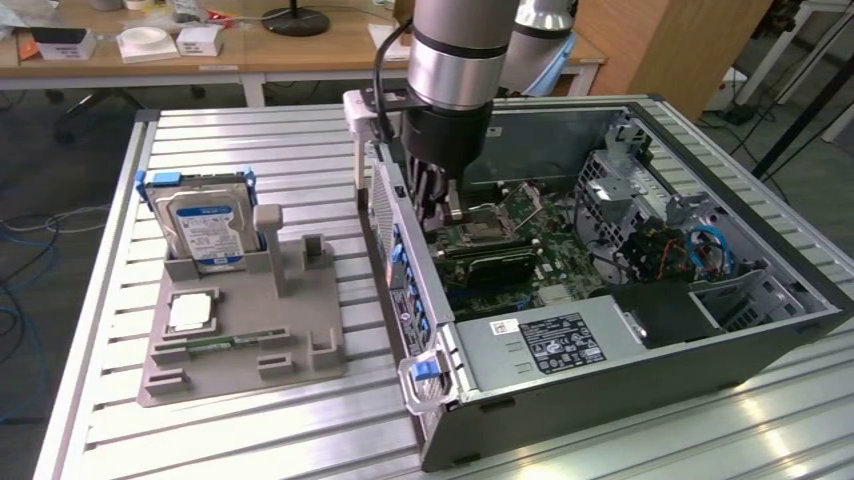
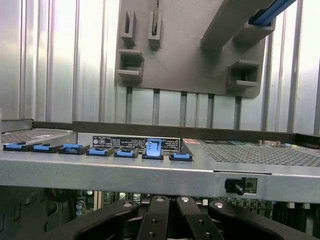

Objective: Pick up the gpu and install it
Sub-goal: 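Press down on the gpu until it lock into place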

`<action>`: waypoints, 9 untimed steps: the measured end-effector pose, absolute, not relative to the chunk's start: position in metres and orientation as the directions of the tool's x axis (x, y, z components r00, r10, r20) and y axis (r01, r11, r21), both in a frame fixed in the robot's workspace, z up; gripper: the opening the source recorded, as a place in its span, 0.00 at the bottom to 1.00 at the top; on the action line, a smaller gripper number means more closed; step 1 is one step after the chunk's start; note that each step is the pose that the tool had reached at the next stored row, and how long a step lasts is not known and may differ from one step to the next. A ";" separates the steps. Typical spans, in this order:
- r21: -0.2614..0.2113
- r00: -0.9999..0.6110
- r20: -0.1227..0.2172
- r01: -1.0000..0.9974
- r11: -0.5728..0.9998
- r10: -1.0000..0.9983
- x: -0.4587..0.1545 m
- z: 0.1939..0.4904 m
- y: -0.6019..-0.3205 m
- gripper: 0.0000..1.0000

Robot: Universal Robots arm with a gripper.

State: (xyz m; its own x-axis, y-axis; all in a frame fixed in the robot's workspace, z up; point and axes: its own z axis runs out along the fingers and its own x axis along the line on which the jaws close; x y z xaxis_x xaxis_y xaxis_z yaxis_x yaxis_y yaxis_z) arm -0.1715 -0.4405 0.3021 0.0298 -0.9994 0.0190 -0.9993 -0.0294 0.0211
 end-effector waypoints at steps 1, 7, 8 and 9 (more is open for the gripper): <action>0.021 0.030 0.019 -0.999 -0.029 -0.999 -0.172 0.302 -0.440 0.11; 0.021 0.030 0.020 -0.999 -0.029 -0.999 -0.172 0.300 -0.441 0.11; 0.021 0.030 0.020 -0.999 -0.030 -0.999 -0.172 0.300 -0.441 0.11; 0.021 0.030 0.020 -0.999 -0.030 -0.999 -0.172 0.299 -0.441 0.11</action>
